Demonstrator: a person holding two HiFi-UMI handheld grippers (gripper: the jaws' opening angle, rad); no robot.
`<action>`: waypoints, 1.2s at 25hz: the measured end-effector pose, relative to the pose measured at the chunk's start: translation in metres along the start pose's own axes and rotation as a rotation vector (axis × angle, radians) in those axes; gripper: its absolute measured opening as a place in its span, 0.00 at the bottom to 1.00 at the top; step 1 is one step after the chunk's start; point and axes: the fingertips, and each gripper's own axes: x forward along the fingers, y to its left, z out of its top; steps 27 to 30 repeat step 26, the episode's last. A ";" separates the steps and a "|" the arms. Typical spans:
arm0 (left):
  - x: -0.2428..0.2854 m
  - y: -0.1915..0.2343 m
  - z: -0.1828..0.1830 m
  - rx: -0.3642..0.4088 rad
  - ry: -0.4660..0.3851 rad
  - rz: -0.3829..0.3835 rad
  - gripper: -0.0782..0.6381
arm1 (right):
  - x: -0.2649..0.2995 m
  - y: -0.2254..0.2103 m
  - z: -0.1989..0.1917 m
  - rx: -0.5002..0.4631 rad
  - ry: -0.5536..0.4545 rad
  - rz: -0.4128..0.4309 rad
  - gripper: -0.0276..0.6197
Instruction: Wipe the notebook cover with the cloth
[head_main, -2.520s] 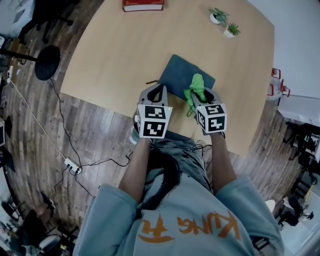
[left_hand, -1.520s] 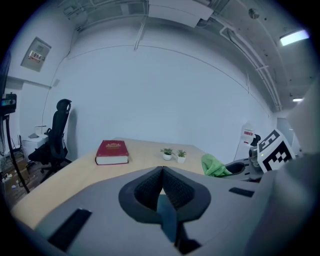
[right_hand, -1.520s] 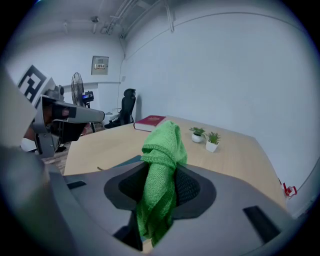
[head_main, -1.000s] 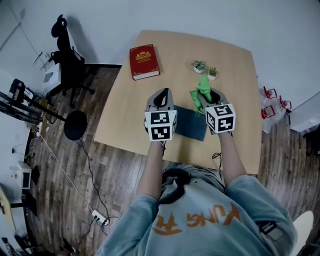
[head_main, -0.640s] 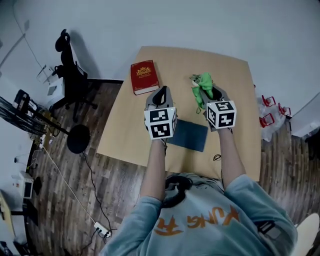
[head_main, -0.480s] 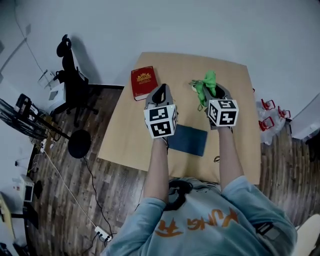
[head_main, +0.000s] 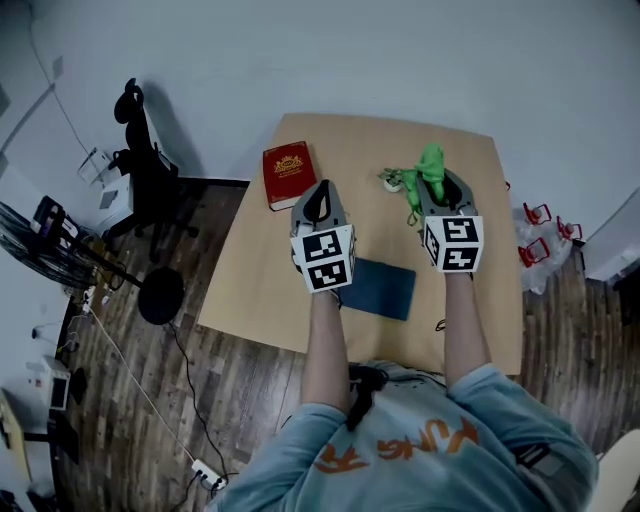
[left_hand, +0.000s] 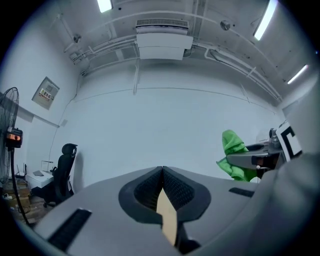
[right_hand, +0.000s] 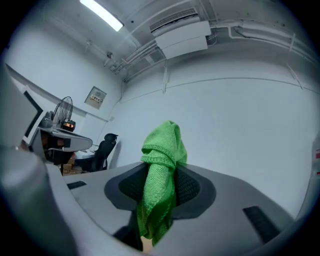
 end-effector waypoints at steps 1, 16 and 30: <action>0.000 -0.002 0.002 0.003 -0.010 -0.006 0.13 | 0.000 0.003 -0.002 -0.005 0.004 0.011 0.24; 0.017 -0.028 -0.007 0.027 -0.006 -0.058 0.13 | 0.003 0.001 -0.024 -0.007 0.052 0.016 0.24; 0.028 -0.032 -0.013 0.024 -0.005 -0.062 0.13 | 0.008 -0.013 -0.022 -0.010 0.044 0.001 0.24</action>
